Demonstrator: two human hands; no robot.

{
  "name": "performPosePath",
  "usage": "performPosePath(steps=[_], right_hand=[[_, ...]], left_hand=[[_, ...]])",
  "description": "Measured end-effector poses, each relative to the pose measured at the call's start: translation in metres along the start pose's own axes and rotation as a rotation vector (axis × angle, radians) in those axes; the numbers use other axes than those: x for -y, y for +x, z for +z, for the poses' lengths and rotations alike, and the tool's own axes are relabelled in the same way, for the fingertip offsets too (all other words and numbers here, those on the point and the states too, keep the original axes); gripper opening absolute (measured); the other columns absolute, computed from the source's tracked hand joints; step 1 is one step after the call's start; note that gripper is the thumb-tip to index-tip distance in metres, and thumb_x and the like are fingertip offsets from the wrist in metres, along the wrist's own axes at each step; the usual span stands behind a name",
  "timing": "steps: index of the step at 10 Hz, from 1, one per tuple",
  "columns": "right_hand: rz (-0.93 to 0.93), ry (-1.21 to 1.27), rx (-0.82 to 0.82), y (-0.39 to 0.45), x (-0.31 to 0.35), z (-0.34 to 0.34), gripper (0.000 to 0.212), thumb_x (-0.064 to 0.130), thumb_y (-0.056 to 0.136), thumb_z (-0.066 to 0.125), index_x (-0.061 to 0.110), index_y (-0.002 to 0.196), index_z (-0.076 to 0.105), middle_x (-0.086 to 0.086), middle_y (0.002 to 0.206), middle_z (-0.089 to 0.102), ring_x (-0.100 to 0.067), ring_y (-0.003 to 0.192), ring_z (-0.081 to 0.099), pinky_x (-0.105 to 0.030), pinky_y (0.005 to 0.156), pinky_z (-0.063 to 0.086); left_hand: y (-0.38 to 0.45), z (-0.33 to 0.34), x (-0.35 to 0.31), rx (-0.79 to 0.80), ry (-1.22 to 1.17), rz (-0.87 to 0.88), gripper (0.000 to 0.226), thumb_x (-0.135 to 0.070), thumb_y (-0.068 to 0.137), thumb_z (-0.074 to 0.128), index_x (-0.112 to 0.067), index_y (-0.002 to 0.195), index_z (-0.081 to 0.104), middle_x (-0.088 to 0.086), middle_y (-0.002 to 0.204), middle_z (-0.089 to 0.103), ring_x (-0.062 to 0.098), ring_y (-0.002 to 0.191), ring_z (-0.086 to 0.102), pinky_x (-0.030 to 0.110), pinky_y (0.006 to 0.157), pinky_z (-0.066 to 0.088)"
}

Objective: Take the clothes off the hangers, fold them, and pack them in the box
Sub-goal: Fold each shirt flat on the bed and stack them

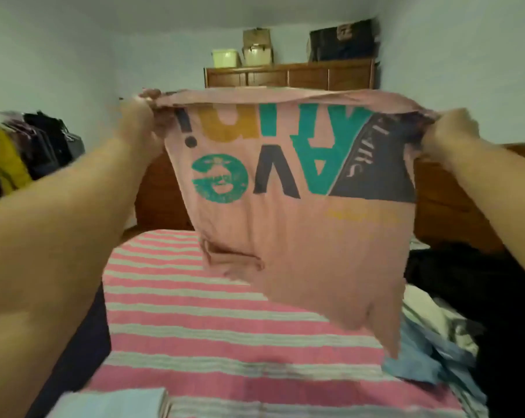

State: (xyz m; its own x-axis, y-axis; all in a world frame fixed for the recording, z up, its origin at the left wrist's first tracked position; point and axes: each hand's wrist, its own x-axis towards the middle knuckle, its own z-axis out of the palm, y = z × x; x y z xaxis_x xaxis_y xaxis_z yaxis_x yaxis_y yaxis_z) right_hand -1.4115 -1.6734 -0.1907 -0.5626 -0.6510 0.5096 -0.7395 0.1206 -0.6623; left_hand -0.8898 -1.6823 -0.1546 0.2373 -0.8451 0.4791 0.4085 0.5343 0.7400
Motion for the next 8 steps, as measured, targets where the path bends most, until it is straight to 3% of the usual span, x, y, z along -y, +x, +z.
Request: performPosePath(steps=[1, 2, 3, 4, 5, 6, 7, 8], right_hand=[[-0.048, 0.195, -0.109, -0.054, 0.064, -0.07, 0.043, 0.022, 0.087, 0.07, 0.003, 0.125, 0.064, -0.018, 0.126, 0.065, -0.036, 0.108, 0.063, -0.033, 0.082, 0.048], [-0.095, 0.192, -0.202, -0.073, 0.05, -0.078, 0.032, 0.019, 0.095, 0.065, 0.006, 0.125, 0.066, -0.018, 0.124, 0.065, -0.034, 0.115, 0.062, -0.038, 0.094, 0.049], [-0.157, 0.186, -0.094, -0.128, 0.011, -0.075, 0.017, 0.02, 0.097, 0.065, 0.014, 0.111, 0.071, -0.015, 0.108, 0.066, -0.027, 0.107, 0.061, -0.034, 0.087, 0.045], [-0.145, 0.299, 0.066, -0.194, -0.051, -0.056, 0.014, 0.013, 0.093, 0.067, 0.022, 0.1, 0.074, -0.009, 0.101, 0.068, -0.027, 0.102, 0.063, -0.033, 0.084, 0.054], [-0.161, 0.164, 0.146, -0.279, -0.124, -0.026, 0.028, -0.006, 0.088, 0.065, 0.006, 0.111, 0.076, -0.012, 0.095, 0.066, -0.033, 0.096, 0.063, -0.012, 0.061, 0.041], [-0.15, -0.04, 0.283, -0.375, -0.213, 0.01, 0.044, -0.024, 0.075, 0.061, 0.002, 0.106, 0.077, -0.008, 0.091, 0.055, -0.039, 0.094, 0.061, -0.024, 0.067, 0.031], [-0.058, -0.13, 0.447, -0.454, -0.293, 0.045, 0.054, -0.027, 0.07, 0.061, 0.015, 0.099, 0.08, -0.009, 0.093, 0.057, -0.036, 0.093, 0.06, -0.028, 0.074, 0.034], [0.214, -0.076, 0.577, -0.503, -0.323, 0.058, 0.04, -0.012, 0.082, 0.065, 0.022, 0.095, 0.081, -0.01, 0.104, 0.073, -0.025, 0.096, 0.062, -0.029, 0.075, 0.04]], left_hand=[[-0.007, 0.026, -0.047, 0.003, -0.12, 0.068, 0.034, 0.0, 0.1, 0.028, -0.013, 0.096, 0.059, 0.009, 0.084, 0.061, 0.019, 0.069, 0.056, 0.026, 0.067, 0.048], [-0.048, 0.002, -0.052, -0.119, 0.012, 0.059, 0.035, -0.003, 0.099, 0.03, -0.013, 0.091, 0.062, 0.008, 0.088, 0.064, 0.02, 0.075, 0.062, 0.026, 0.068, 0.051], [-0.112, -0.045, -0.033, -0.249, 0.068, -0.096, 0.033, -0.009, 0.1, 0.038, -0.012, 0.098, 0.071, 0.006, 0.096, 0.075, 0.018, 0.085, 0.076, 0.026, 0.073, 0.06], [-0.188, -0.105, 0.019, -0.323, 0.269, -0.251, 0.029, -0.007, 0.099, 0.043, -0.005, 0.108, 0.071, 0.001, 0.068, 0.075, 0.011, 0.061, 0.072, 0.02, 0.068, 0.06], [-0.285, -0.181, 0.09, -0.373, 0.505, -0.417, 0.026, 0.0, 0.096, 0.044, -0.004, 0.094, 0.069, 0.009, 0.067, 0.069, 0.01, 0.045, 0.064, 0.022, 0.063, 0.054], [-0.387, -0.25, 0.152, -0.34, 0.656, -0.575, 0.023, 0.005, 0.09, 0.054, -0.006, 0.091, 0.075, 0.018, 0.092, 0.068, 0.025, 0.066, 0.066, 0.029, 0.064, 0.059], [-0.455, -0.286, 0.198, -0.26, 0.786, -0.796, 0.014, 0.001, 0.092, 0.063, -0.008, 0.097, 0.073, 0.014, 0.096, 0.07, 0.028, 0.088, 0.066, 0.031, 0.068, 0.058], [-0.489, -0.305, 0.226, -0.231, 0.811, -0.852, 0.031, 0.011, 0.095, 0.048, -0.006, 0.083, 0.07, 0.02, 0.088, 0.07, 0.034, 0.08, 0.063, 0.029, 0.055, 0.057]])
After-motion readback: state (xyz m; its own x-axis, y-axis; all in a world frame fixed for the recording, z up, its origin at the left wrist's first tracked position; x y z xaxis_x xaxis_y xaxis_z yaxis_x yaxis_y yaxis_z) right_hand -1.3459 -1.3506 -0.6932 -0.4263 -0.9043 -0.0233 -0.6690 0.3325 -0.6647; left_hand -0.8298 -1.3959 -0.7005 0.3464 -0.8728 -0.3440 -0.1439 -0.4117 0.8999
